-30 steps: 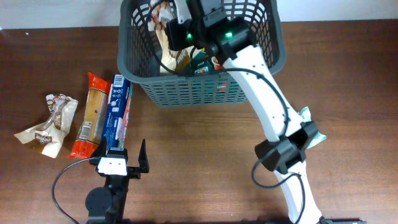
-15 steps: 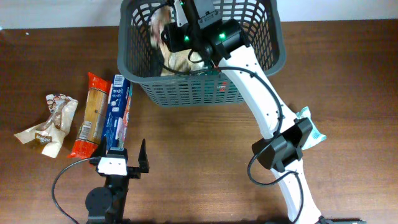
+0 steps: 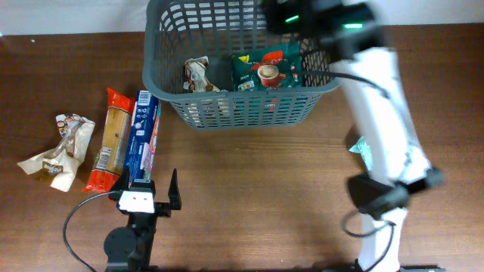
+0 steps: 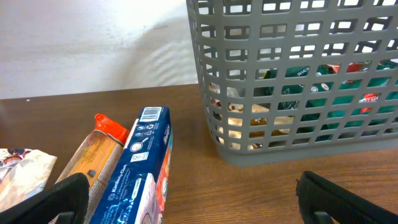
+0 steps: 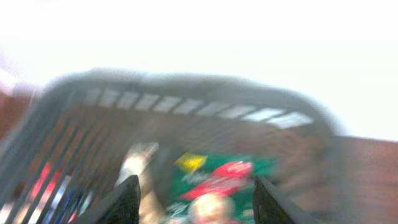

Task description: Pack container

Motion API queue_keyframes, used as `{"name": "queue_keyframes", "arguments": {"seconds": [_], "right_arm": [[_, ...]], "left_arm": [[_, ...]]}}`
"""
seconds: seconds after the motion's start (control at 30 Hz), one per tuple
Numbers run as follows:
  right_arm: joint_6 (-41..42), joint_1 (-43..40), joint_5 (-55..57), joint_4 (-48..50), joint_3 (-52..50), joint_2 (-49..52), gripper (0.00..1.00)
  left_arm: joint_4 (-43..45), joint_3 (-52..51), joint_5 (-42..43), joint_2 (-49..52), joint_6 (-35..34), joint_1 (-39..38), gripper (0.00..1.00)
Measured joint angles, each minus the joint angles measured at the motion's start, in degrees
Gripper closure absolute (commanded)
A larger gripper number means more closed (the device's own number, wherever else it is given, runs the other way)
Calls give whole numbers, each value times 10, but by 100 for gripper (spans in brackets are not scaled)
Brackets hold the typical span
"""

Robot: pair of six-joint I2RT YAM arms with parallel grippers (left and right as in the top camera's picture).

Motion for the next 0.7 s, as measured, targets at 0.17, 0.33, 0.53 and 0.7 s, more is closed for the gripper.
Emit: {"name": "queue_keyframes", "arguments": {"seconds": [0.17,0.33,0.53,0.7], "right_arm": [[-4,-183,17,3,-38,-137,38],[-5,-313,7,-26,-138,-197,37],[-34,-366,-24,-68,-340,-163,36],[-79,-363,-37,-59,-529,-140,33]], "left_arm": [[0,0,0,0,0,0,1],[0,0,0,0,0,0,1],[0,0,0,0,0,0,1],[0,0,0,0,0,0,1]]}}
